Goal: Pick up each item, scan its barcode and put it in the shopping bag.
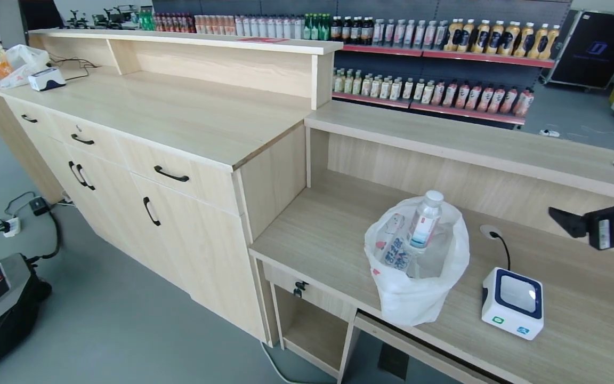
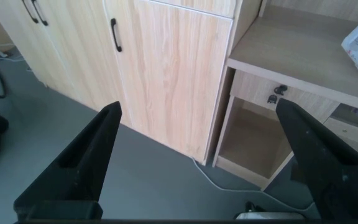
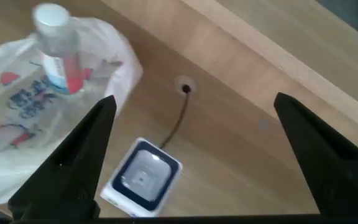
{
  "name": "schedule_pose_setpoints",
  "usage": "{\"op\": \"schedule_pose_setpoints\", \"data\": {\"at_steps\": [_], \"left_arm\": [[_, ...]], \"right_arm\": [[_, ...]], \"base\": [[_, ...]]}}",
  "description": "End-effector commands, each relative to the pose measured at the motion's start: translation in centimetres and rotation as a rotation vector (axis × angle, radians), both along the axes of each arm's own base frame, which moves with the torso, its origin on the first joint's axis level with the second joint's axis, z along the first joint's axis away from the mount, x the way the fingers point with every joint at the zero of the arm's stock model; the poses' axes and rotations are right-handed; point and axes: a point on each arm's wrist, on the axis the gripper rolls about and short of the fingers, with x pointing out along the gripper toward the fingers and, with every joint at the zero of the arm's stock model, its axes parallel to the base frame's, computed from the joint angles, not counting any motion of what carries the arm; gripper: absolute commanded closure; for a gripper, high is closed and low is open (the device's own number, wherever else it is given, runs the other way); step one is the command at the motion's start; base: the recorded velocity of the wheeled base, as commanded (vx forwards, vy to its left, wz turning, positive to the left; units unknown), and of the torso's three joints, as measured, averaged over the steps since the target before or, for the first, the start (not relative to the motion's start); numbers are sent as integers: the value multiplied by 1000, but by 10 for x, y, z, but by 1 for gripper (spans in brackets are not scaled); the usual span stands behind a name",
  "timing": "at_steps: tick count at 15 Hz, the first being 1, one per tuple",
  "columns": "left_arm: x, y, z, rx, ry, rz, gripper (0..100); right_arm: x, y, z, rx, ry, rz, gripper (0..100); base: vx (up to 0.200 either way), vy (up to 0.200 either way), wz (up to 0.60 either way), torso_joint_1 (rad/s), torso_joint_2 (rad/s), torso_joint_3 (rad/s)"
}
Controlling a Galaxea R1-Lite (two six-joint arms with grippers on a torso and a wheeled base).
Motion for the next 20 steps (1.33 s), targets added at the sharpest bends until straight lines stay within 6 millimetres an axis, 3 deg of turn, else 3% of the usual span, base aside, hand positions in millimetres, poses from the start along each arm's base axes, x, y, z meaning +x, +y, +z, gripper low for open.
{"op": "schedule_pose_setpoints", "data": {"at_steps": [1,3,5,7,9,10,11,14,20], "left_arm": [[0,0,0,-1,-1,0,0],[0,0,0,0,-1,0,0],[0,0,0,0,-1,0,0],[0,0,0,0,-1,0,0],[0,0,0,-1,-1,0,0],[0,0,0,0,-1,0,0],[0,0,0,-1,-1,0,0],[0,0,0,-1,-1,0,0],[0,0,0,-1,-1,0,0]], "right_arm": [[-95,-22,22,-45,-85,-366,0],[-114,-24,15,-22,-40,-472,0],[-113,-26,5,24,11,-485,0],[-94,-38,-15,69,119,-490,0],[-68,-55,-23,87,120,-495,0],[-41,-68,-41,160,95,-445,0],[-27,-73,-53,224,91,-344,0],[-2,-83,-85,311,149,-134,0],[20,-98,-119,277,173,-117,0]], "base": [[0,0,-600,2,-7,2],[0,0,-600,2,-2,7],[0,0,-600,0,0,9],[0,0,-600,5,0,9],[0,0,-600,2,0,2],[0,0,0,0,0,0],[0,0,0,0,0,0],[0,0,0,0,0,0],[0,0,0,0,0,0]]}}
